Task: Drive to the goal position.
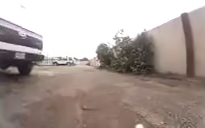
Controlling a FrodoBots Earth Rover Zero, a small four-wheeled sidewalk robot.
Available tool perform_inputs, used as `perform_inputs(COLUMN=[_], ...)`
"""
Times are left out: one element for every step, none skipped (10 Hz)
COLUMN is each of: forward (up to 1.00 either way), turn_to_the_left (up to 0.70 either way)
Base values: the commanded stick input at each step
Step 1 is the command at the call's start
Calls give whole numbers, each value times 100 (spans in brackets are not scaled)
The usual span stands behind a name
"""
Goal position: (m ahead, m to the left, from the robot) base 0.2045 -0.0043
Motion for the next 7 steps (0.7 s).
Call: perform_inputs(forward=[70,70,70,70,70,70,70], turn_to_the_left=[3,0,0,0,0,0,0])
